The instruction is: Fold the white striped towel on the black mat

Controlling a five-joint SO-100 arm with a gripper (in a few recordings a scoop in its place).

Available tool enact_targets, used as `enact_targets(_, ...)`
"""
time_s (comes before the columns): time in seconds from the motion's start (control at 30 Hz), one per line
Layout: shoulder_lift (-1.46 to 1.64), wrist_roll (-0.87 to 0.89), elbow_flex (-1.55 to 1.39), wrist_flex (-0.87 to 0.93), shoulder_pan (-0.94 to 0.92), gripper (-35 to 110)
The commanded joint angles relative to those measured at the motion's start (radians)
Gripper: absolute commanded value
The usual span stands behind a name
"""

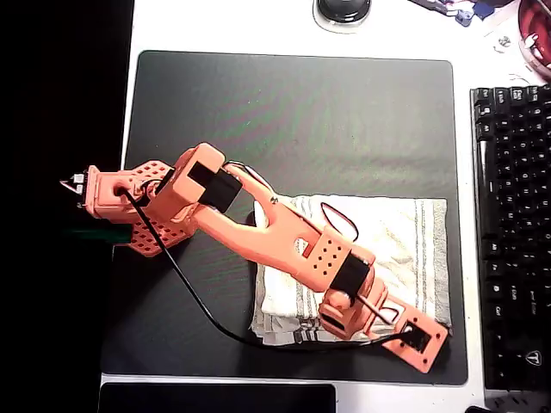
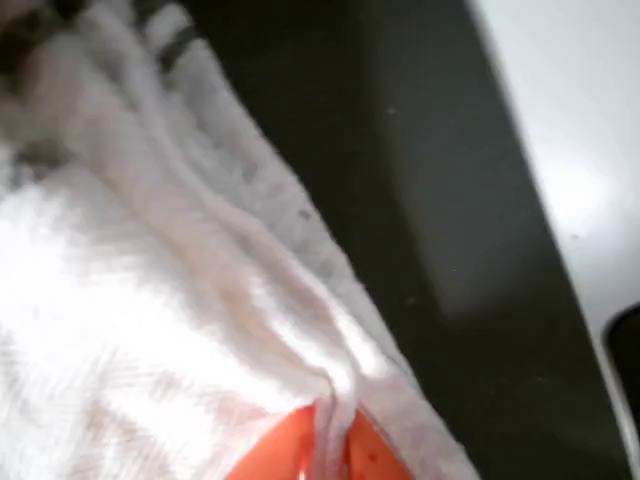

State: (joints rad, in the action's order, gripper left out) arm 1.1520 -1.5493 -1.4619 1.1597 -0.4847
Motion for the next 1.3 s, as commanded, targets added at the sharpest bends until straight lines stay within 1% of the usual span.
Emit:
enact_targets(0.0,0.054,-0.011,-0.008,0.003,0.015,0)
enact_targets(0.23,0.117,0.014,-0.003,-0.052,0.021,0)
enact_targets(0.37,0.176,0.048,0.002,-0.069,0.015,0)
enact_targets(0.5,0.268,0.1,-0.028,-0.06,0.054,0)
enact_targets(0.9,0.614,0.305,-0.244,-0.044,0.311,0)
enact_targets(1.07,0.73,0.414,-0.38,-0.138,0.426,0)
enact_targets(1.27,0.782,0.512,-0.397,-0.132,0.572,0)
